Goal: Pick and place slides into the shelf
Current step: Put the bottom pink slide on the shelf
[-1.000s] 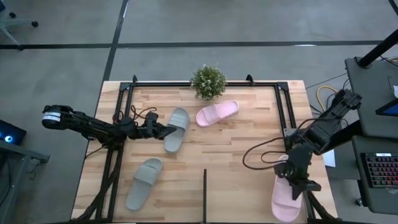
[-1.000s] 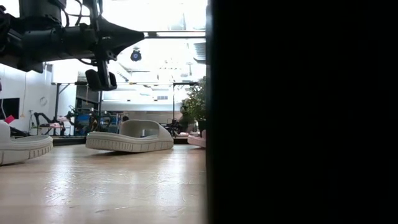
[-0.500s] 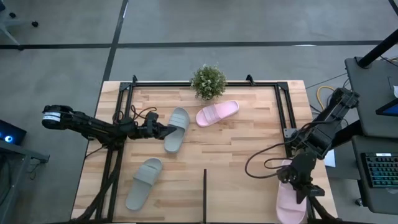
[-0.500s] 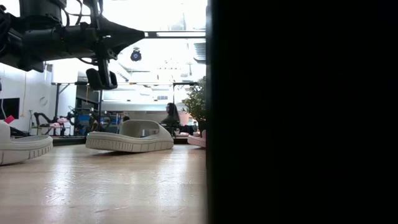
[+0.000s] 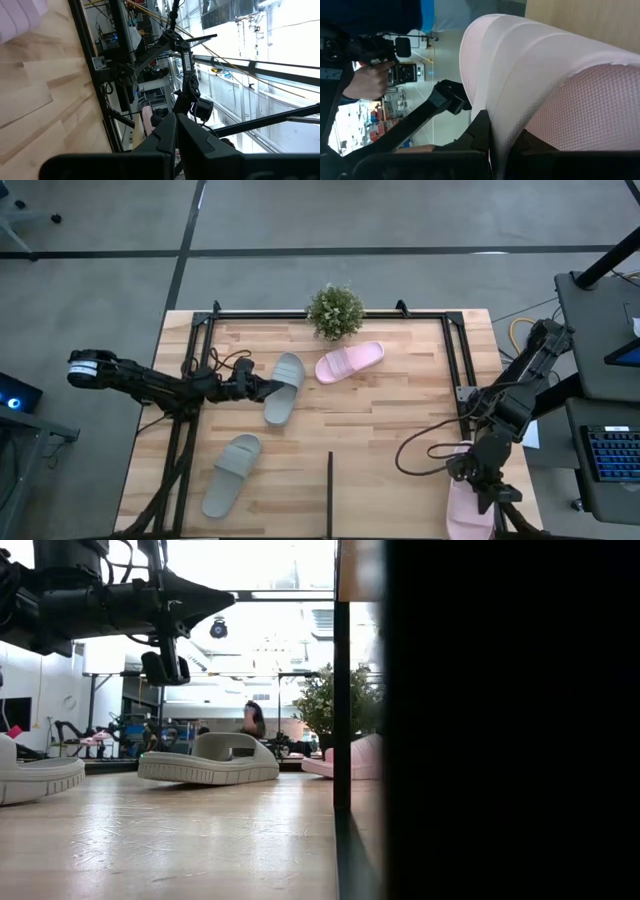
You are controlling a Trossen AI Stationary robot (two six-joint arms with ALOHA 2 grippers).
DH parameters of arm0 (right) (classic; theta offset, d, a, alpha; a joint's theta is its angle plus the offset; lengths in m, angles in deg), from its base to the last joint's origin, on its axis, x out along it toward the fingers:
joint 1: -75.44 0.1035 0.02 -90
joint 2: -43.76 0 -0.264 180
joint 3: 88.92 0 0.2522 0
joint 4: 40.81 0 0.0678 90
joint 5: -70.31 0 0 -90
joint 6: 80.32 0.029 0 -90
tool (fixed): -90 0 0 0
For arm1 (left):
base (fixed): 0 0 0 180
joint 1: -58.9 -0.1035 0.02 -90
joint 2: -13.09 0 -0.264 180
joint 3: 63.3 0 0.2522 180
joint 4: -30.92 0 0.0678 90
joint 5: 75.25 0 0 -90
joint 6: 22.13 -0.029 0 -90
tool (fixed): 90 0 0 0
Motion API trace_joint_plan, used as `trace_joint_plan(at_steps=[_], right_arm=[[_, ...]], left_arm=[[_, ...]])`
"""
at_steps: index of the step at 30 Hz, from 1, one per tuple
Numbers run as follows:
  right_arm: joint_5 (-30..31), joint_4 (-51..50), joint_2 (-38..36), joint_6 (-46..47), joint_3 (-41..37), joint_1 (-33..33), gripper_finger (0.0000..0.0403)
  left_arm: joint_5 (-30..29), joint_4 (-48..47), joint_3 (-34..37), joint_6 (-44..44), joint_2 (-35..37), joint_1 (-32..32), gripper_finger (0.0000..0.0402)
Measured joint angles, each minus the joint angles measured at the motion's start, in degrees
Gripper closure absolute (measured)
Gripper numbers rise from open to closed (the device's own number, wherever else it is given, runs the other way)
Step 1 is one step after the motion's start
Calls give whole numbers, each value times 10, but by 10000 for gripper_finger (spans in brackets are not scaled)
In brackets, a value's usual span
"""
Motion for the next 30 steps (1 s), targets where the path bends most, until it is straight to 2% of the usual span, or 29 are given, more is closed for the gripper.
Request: trace_joint_plan(at_steps=[30], right_arm=[[2, -5, 0, 38, -17, 10, 388]], left_arm=[[2, 30, 0, 0, 0, 0, 402]])
